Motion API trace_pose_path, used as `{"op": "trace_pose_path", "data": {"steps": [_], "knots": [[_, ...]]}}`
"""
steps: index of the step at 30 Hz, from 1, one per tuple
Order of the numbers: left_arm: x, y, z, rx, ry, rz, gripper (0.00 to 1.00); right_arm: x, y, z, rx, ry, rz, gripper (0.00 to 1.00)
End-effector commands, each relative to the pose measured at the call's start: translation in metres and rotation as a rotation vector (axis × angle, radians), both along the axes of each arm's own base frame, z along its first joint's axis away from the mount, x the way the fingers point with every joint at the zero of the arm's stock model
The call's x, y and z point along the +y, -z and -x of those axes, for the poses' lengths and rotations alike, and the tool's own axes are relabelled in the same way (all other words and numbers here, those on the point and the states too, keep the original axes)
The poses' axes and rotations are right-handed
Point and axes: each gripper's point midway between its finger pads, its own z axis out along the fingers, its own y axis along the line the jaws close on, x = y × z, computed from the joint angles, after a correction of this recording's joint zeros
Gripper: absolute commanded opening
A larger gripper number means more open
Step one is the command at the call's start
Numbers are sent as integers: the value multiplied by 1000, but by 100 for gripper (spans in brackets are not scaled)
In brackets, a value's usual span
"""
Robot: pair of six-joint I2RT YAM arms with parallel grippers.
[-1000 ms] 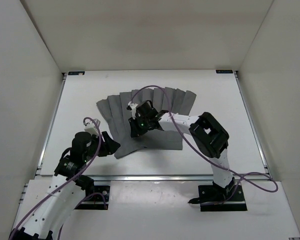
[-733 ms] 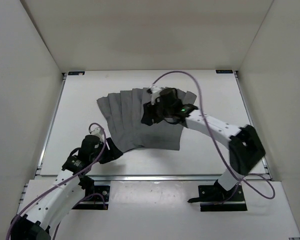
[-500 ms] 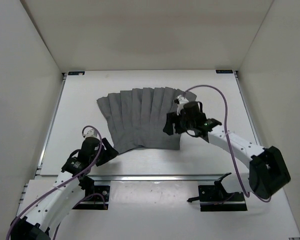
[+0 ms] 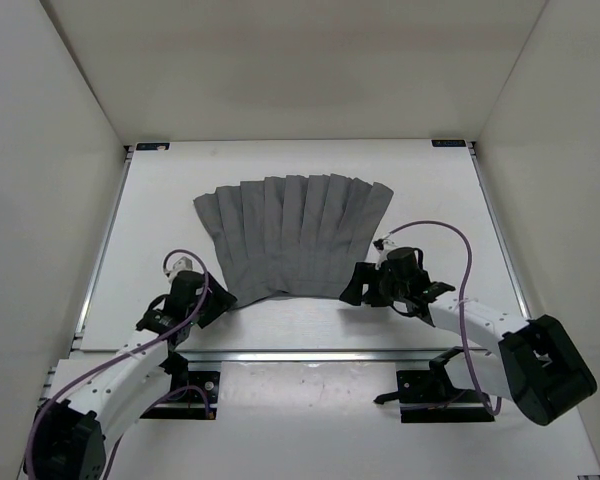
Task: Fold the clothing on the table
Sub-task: Fold the skirt
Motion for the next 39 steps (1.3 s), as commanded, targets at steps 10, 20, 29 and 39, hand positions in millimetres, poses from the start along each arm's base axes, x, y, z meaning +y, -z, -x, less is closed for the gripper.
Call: {"op": "trace_pose_path", "data": {"steps": [10,20,29,39], "knots": [[-8,20,-14,54,65,-35,45,16,11,-22,62,8,-81,26],[-4,-59,-55,-131,80,-58,0,0,-61,-56,-72,-54,-85,0],[4,-122,-72,-258,114,-98,0,-11,-148,-83,-229,-61,-45,0],[-12,-151,-105,-306,184,-24,0,-5,-143,-94,-204,-99,-39,0]]}}
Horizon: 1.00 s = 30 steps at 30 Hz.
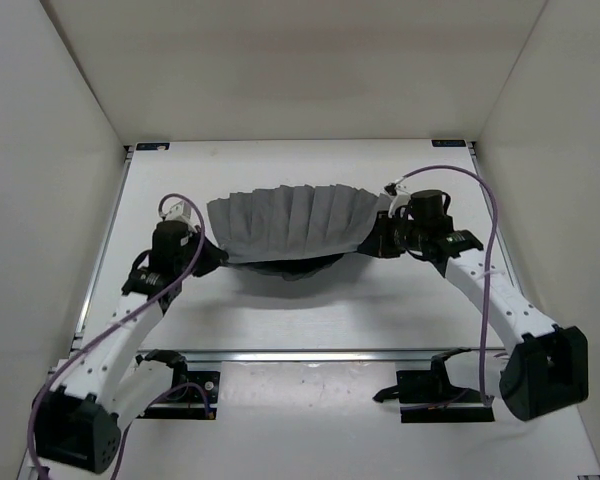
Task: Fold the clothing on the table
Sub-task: Fold the skirt
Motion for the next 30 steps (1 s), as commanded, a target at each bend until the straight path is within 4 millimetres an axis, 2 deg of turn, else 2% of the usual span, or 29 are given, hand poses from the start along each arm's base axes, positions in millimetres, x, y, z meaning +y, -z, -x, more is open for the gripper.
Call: {"op": "trace_pose_path", "data": {"steps": [1,2,3,4,5,6,8,9,10,11,12,13,15,16,18,19,20,21,22,23,24,25,26,27,29,30], "knots": [[-5,-37,-60,-89,26,9,0,4,-34,-56,-123,0,-2,0],[-8,-53,-84,-105,41,-5,0,8,-58,-85,-178,1,-1,0],[-12,-100,-107,-198,52,11,0,8,-53,-99,-164,12,23,0],[-12,-100,-123,-184,59,-21,0,13,-88,-124,-259,30,33,0],[-16,-132,-139,-230,63,-35,0,12,-126,-139,-359,53,56,0],[-16,-170,-154,-304,56,-39,0,9,-140,-142,-391,60,76,0],[-8,-205,-157,-349,53,-54,0,9,-194,-147,-509,84,67,0],[-4,-221,-152,-378,53,-51,0,6,-203,-145,-527,86,58,0],[-2,-226,-149,-396,49,-51,0,5,-215,-137,-554,76,36,0],[1,-224,-139,-401,40,-58,0,1,-210,-137,-542,89,23,0],[8,-221,-127,-406,22,-66,0,-1,-214,-130,-565,83,8,0],[10,-215,-122,-404,9,-71,0,-7,-196,-127,-532,94,18,0],[15,-164,-105,-341,-7,-71,0,-14,-155,-125,-450,89,14,0],[14,-149,-99,-321,-4,-65,0,-9,-144,-120,-421,62,2,0],[13,-81,-78,-198,12,-67,0,-10,-91,-109,-305,49,12,0],[7,-43,-63,-119,42,-63,0,-12,-82,-107,-294,55,11,0],[6,-31,-58,-97,38,-48,0,-10,-59,-96,-248,45,17,0],[2,-3,-44,-45,54,-27,0,-10,-32,-85,-192,45,27,0],[2,30,-26,30,61,-22,0,-8,-23,-76,-165,35,17,1],[1,48,-12,67,60,4,0,-8,-4,-63,-109,38,9,0],[-2,56,-5,83,58,24,0,-7,9,-51,-75,29,8,0],[-2,72,10,113,43,44,0,-7,31,-35,-6,20,17,0],[-1,87,25,142,36,54,0,-8,43,-21,35,20,23,0],[-3,92,34,157,34,66,0,-12,48,-15,46,34,41,0],[-1,99,50,168,16,76,0,-18,72,14,152,45,54,0],[-3,102,57,178,28,79,0,-20,74,25,177,52,50,0]]}}
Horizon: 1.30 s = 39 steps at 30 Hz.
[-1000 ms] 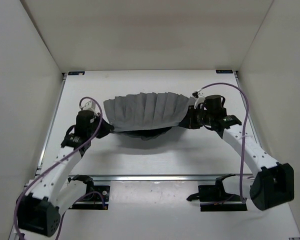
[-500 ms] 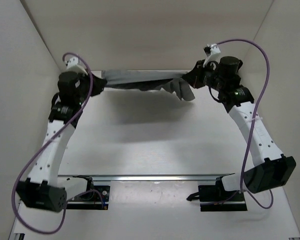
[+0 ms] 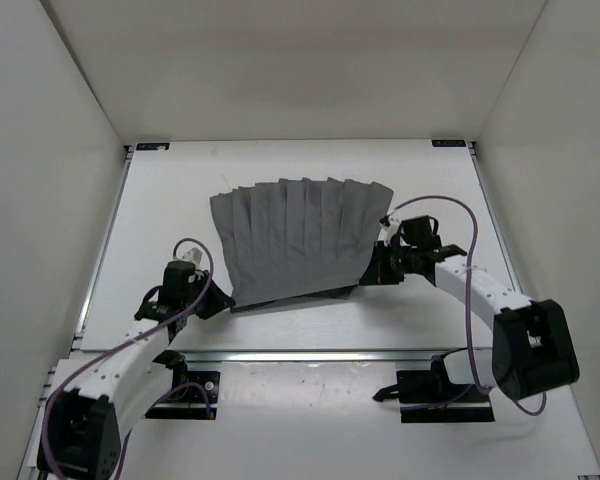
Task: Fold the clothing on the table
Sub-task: Fold the skirt
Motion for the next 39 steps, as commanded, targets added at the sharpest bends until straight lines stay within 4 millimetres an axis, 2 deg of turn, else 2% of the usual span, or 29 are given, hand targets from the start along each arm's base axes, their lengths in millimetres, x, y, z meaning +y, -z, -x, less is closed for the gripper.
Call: {"op": "trace_pose_path", "data": {"steps": [1,2,4,6,9,10,11,13,14,16,17,19,23,25,27,30,31,33,34,39], "knots": [[0,-15,1,-66,-45,27,0,-14,-10,12,-41,64,-1,1],[-1,-17,8,-62,-38,32,0,-18,-1,26,2,73,7,0],[-6,-20,18,-54,-17,42,0,-21,0,46,31,82,8,0],[-6,-31,24,-81,-30,63,0,-23,6,70,94,88,10,0],[-5,-47,31,-113,-31,75,0,-16,-14,77,52,97,26,0],[-7,-60,28,-140,-27,92,0,-14,-20,84,75,94,-4,0],[-8,-62,31,-132,-19,91,0,-13,-27,85,75,88,-41,0],[-11,-84,30,-166,2,103,0,-18,-37,89,78,98,-68,0],[-14,-101,31,-199,19,114,0,-23,-40,92,77,108,-57,0],[-9,-131,31,-247,16,108,0,-36,-62,95,21,143,-44,0],[-7,-136,31,-256,12,103,0,-40,-67,95,-8,149,-33,0],[-4,-160,36,-295,13,106,0,-49,-87,97,-48,156,-22,0],[-6,-185,43,-321,26,134,0,-51,-117,99,-111,158,-10,0],[-4,-188,40,-333,25,114,0,-56,-141,92,-174,176,5,0],[-2,-184,35,-331,22,90,0,-59,-146,85,-191,181,23,0],[-3,-162,23,-303,17,72,0,-51,-138,69,-196,156,-10,0],[-4,-161,18,-309,12,81,0,-46,-125,70,-152,137,-20,1],[-2,-150,7,-304,-8,73,0,-39,-117,54,-172,123,-51,0],[-3,-149,2,-305,-14,82,0,-38,-109,51,-136,125,-65,0],[2,-137,-25,-275,-43,36,0,-49,-105,7,-159,158,-56,0]]}}
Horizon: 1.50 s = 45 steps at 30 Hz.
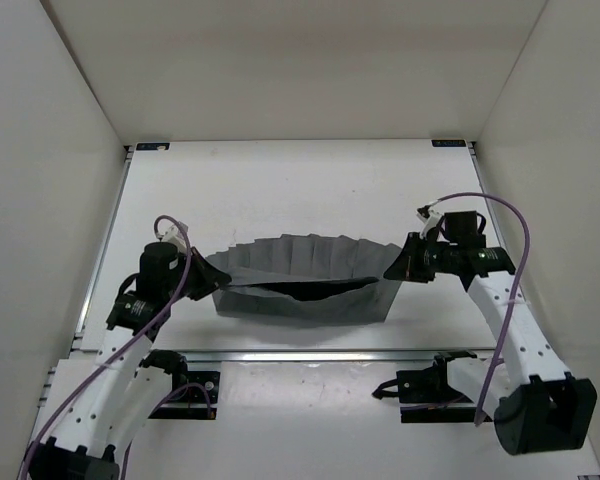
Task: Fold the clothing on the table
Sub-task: Fold the skirt
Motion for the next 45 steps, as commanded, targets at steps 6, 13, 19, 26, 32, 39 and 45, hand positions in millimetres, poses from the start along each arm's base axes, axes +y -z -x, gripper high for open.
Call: {"op": "trace_pose_path", "data": {"steps": [6,13,19,26,32,39,45], "knots": [[19,-2,-73,-58,-99,-100,0,-16,-6,-94,-138,69,16,0],[8,23,-134,-21,-86,-82,0,5,23,-146,-138,-16,30,1],[8,49,-149,16,-110,-50,0,28,50,-132,-171,-110,20,39],[9,57,-157,15,-68,-10,54,47,77,-126,-122,-147,33,38],[14,63,-159,18,-44,-58,66,53,94,-114,-91,-169,51,41],[19,72,-175,-43,5,-227,69,51,104,-103,-82,-165,69,42],[0,79,-200,-70,101,-284,67,50,106,-103,-81,-157,68,41]]}}
